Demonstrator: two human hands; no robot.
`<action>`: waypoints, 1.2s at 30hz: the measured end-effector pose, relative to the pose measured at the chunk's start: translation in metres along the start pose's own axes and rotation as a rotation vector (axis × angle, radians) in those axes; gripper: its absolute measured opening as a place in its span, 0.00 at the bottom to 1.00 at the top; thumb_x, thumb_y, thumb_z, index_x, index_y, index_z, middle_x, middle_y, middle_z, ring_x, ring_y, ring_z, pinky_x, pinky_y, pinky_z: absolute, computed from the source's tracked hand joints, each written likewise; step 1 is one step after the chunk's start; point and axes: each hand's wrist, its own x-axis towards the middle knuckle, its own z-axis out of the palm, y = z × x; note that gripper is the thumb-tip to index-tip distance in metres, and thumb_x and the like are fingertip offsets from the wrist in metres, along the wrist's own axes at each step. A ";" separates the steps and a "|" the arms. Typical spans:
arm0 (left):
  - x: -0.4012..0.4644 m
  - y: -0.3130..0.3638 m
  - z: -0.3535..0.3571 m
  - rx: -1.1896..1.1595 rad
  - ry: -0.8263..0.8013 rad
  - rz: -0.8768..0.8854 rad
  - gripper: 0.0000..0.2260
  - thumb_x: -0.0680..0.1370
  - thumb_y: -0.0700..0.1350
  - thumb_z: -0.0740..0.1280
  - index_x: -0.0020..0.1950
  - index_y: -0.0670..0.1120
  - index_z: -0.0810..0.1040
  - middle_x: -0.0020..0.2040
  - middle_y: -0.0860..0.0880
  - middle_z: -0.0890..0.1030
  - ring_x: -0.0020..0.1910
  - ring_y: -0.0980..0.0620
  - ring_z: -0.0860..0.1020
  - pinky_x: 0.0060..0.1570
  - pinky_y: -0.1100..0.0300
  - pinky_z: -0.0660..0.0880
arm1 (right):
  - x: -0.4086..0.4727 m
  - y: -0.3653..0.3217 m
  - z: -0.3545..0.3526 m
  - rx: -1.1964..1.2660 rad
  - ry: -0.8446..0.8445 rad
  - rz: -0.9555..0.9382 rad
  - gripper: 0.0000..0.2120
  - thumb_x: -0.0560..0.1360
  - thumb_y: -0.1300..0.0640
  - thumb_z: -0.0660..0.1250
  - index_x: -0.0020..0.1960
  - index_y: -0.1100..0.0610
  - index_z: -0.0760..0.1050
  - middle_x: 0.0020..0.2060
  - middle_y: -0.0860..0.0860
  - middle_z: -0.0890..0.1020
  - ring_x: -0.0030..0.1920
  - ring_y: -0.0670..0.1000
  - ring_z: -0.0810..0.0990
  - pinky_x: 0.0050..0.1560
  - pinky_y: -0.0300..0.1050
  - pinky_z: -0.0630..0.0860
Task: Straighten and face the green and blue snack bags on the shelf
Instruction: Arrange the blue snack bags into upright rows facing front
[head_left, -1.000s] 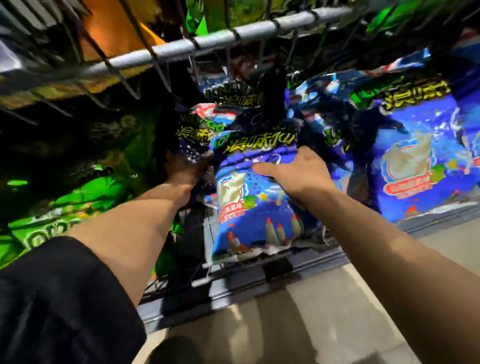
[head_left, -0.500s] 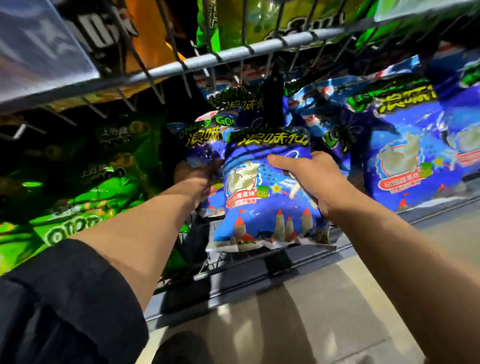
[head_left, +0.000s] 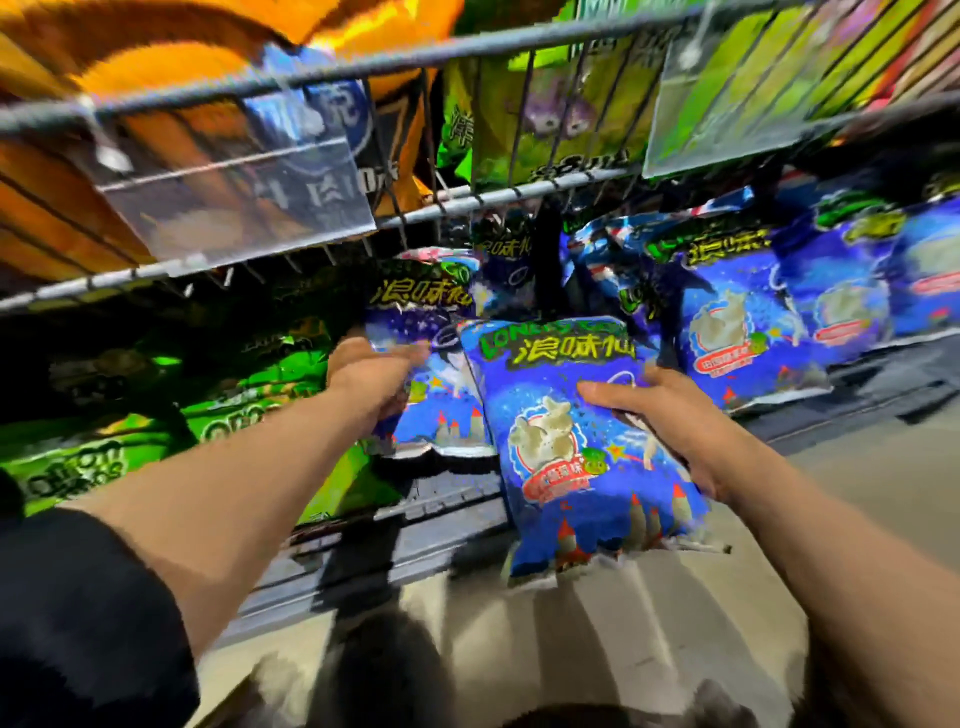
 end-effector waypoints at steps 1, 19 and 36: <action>-0.007 0.002 -0.006 0.001 -0.025 0.012 0.18 0.72 0.44 0.74 0.29 0.46 0.67 0.13 0.53 0.63 0.13 0.53 0.61 0.16 0.73 0.55 | -0.007 0.001 -0.003 0.007 0.003 0.001 0.27 0.59 0.51 0.80 0.53 0.63 0.79 0.46 0.59 0.85 0.48 0.58 0.84 0.54 0.58 0.79; -0.131 -0.011 -0.140 -0.045 0.014 -0.032 0.23 0.75 0.42 0.72 0.29 0.48 0.59 0.17 0.53 0.60 0.15 0.56 0.55 0.19 0.72 0.53 | -0.053 0.003 0.044 0.043 0.043 -0.160 0.16 0.61 0.52 0.80 0.46 0.55 0.81 0.43 0.51 0.86 0.44 0.53 0.85 0.48 0.49 0.81; -0.074 -0.062 -0.173 -0.063 0.295 0.122 0.37 0.61 0.55 0.81 0.62 0.41 0.72 0.52 0.46 0.83 0.51 0.47 0.83 0.55 0.46 0.79 | -0.016 -0.004 0.145 -0.029 -0.014 -0.263 0.08 0.66 0.56 0.78 0.38 0.51 0.79 0.37 0.46 0.84 0.40 0.48 0.83 0.45 0.45 0.79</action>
